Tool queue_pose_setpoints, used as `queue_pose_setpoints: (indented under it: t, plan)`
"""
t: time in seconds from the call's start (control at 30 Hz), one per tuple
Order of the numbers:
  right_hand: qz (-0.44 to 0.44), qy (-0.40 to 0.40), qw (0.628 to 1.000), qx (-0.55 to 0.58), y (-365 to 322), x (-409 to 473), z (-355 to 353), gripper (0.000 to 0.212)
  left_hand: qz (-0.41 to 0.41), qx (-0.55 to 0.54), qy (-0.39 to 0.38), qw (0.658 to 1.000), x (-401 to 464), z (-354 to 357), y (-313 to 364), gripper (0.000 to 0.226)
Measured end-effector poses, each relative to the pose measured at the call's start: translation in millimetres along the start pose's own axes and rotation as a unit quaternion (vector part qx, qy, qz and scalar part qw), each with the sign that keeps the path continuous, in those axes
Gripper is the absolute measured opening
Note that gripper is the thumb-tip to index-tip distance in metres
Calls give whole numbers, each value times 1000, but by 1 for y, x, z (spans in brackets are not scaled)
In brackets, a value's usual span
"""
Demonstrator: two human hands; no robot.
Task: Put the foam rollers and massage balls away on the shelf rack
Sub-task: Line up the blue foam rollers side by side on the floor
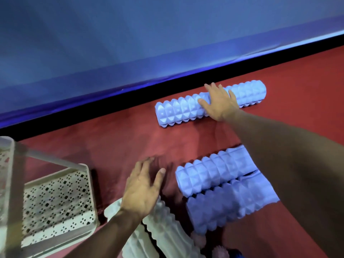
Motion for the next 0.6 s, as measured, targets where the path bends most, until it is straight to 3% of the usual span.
queue_pose_setpoints:
  t: [0.07, 0.2, 0.3, 0.5, 0.6]
  plan:
    - [23, -46, 999, 11, 0, 4, 11, 68, -11, -2, -1, 1000, 2, 5, 1, 53]
    - [-34, 95, 989, -109, -2, -31, 10, 53, -8, -6, 3, 1000, -2, 10, 8, 50]
    - [-49, 166, 982, -73, 8, -36, 3, 48, 0, -17, 10, 1000, -2, 9, 20, 46]
    - [26, -60, 997, 38, 26, -53, 30, 52, -56, -109, -13, 992, 2, 27, 33, 50]
    - [29, -79, 996, 40, 29, -74, 38, 47, -123, -219, -54, 966, 12, 41, 45, 44]
Point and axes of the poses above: each hand's wrist, its own x-axis towards the middle knuckle, its own z-axis out of the palm, y = z × x, the point moved 6 cm from there along x, towards the middle knuckle, and after that the axes turned 15 degrees about -z, right-handed, at the moved point
